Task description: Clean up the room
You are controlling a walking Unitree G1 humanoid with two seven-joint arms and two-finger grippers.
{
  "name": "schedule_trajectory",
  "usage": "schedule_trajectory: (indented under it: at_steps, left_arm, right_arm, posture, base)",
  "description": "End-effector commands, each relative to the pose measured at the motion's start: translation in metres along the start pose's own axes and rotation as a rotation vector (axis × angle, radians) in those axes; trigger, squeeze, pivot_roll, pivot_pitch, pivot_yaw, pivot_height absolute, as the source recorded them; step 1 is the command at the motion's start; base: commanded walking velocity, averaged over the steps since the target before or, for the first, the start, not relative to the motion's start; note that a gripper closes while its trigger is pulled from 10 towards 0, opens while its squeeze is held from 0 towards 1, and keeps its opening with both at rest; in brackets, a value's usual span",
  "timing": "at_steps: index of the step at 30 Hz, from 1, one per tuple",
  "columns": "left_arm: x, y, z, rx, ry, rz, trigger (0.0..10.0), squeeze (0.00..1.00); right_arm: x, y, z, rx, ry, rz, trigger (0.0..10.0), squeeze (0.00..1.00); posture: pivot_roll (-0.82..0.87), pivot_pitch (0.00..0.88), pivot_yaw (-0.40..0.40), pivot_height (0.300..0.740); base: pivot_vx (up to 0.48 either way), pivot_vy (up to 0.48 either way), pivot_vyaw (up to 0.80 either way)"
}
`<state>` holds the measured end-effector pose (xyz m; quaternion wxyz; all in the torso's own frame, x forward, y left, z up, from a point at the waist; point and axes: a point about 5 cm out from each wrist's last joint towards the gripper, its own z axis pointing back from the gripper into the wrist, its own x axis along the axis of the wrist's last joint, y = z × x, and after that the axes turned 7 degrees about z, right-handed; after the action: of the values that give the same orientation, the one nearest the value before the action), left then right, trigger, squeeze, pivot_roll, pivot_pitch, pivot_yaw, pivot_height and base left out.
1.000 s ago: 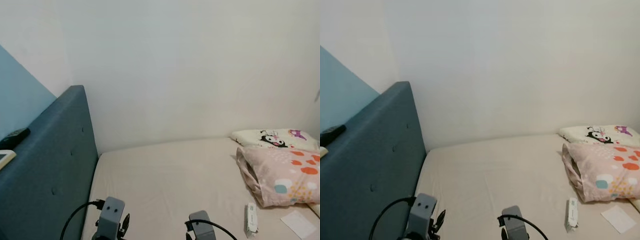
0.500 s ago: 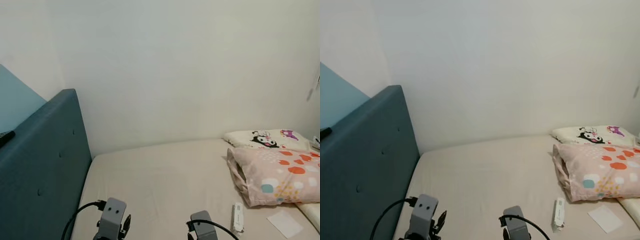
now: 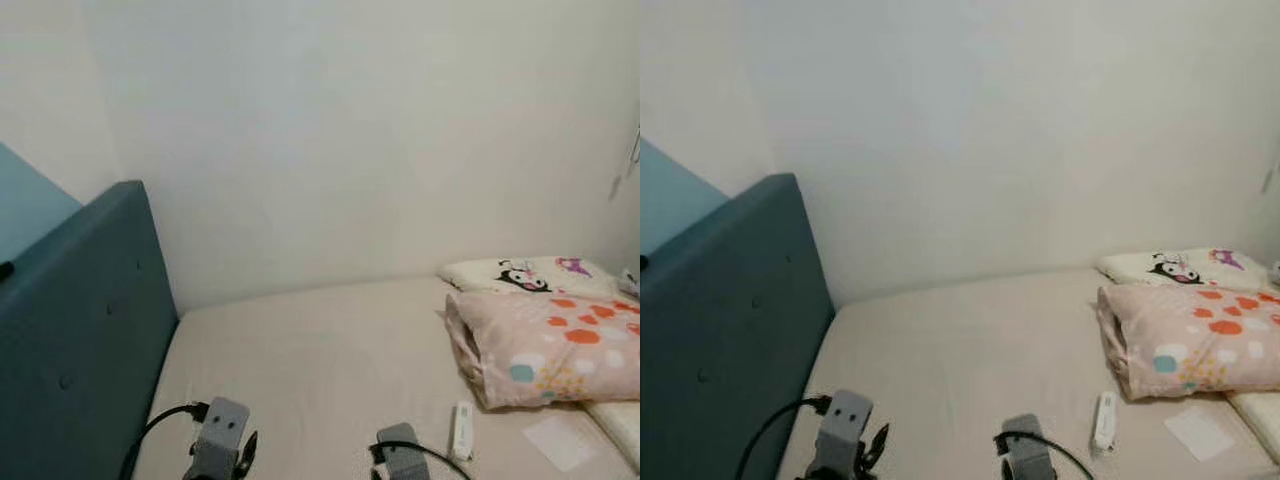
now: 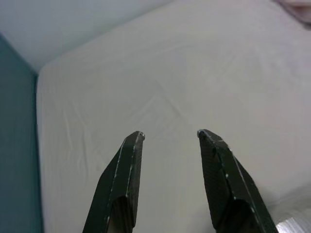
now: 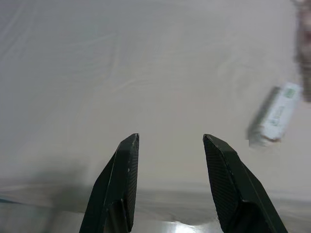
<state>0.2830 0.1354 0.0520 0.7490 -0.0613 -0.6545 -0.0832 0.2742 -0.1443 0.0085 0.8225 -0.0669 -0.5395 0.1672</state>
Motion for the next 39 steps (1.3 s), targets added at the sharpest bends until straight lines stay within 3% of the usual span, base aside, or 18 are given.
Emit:
schedule_trajectory:
  at_steps: [1, 29, 39]
  left_arm:
    - [-0.0025, 0.0024, 0.0008, -0.003, 0.016, -0.014, 10.0, 0.0]
    - [-0.0032, 0.0027, 0.001, -0.014, 0.022, -0.025, 10.0, 0.0]
    - [-0.0036, 0.0028, 0.0009, -0.013, 0.024, -0.024, 10.0, 0.0]
  right_arm:
    - [-0.0005, 0.0021, 0.0002, 0.002, 0.001, -0.003, 10.0, 0.0]
    - [-0.0009, 0.0024, 0.0011, 0.002, 0.0, 0.013, 10.0, 0.0]
    - [-0.0017, 0.0023, 0.0014, 0.002, 0.005, 0.017, 10.0, 0.0]
  posture:
    - [-0.01, 0.037, 0.02, 0.74]
    - [-0.01, 0.043, 0.026, 0.74]
    - [-0.01, 0.045, 0.027, 0.74]
  base:
    - [0.0, 0.0, 0.0]
    - [0.0, -0.35, 0.0]
    - [0.0, -0.359, 0.71]
